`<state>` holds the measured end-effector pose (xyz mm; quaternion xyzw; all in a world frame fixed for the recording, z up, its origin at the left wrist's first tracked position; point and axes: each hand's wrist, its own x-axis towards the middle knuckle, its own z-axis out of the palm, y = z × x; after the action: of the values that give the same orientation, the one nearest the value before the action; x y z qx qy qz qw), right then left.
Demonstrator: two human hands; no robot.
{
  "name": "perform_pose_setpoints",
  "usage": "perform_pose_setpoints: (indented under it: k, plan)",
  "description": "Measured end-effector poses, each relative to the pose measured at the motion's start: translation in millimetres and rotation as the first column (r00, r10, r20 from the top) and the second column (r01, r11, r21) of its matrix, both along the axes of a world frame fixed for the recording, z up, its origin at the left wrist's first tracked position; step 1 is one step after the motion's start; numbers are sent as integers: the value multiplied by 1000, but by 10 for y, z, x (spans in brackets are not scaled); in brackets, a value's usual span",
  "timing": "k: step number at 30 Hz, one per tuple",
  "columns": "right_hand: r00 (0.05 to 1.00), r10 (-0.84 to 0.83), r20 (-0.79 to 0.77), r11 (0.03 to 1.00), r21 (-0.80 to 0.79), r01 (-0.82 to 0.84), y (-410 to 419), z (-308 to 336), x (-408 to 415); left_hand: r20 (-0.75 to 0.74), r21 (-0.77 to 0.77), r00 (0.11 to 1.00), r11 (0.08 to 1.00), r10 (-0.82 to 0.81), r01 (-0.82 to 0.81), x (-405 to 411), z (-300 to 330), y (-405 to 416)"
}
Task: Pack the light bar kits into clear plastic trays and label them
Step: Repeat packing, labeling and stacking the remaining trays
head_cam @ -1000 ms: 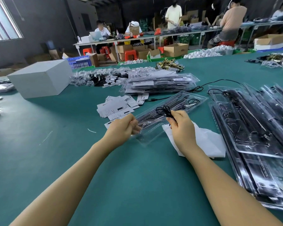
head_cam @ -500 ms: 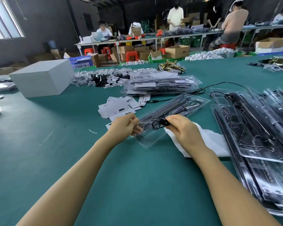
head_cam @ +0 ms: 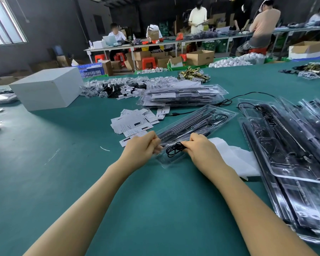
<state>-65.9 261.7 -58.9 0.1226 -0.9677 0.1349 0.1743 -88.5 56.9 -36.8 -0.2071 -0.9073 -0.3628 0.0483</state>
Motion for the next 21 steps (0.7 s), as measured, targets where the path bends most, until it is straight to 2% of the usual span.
perform_pose_setpoints:
  k: [5, 8, 10, 12, 15, 18, 21]
  plan:
    - [994, -85, 62, 986, 148, 75, -62, 27, 40, -296, -143, 955, 989, 1, -46, 205, -199, 22]
    - [991, -110, 70, 982, 164, 97, -85, 39, 77, -444, -148, 896, 988, -23, -48, 325, -190, 85]
    - [988, -122, 94, 981, 161, 105, -91, 48, 79, -504, -216, 858, 976, -99, -14, 374, -172, 113]
    - [980, -128, 151, 986, 123, 110, -89, 41, 61, -554, -351, 813, 936, -177, -35, 398, -175, 159]
    - [963, -123, 240, 992, 67, 110, -65, 11, 22, -610, -459, 773, 873, -175, -165, 410, -179, 256]
    - [934, -117, 338, 991, -23, 132, -39, -9, 2, -663, -486, 733, 832, -152, -268, 413, -193, 327]
    - [916, -140, 376, 955, -194, 226, -38, -20, -10, -670, -482, 730, 828, -137, -287, 402, -195, 323]
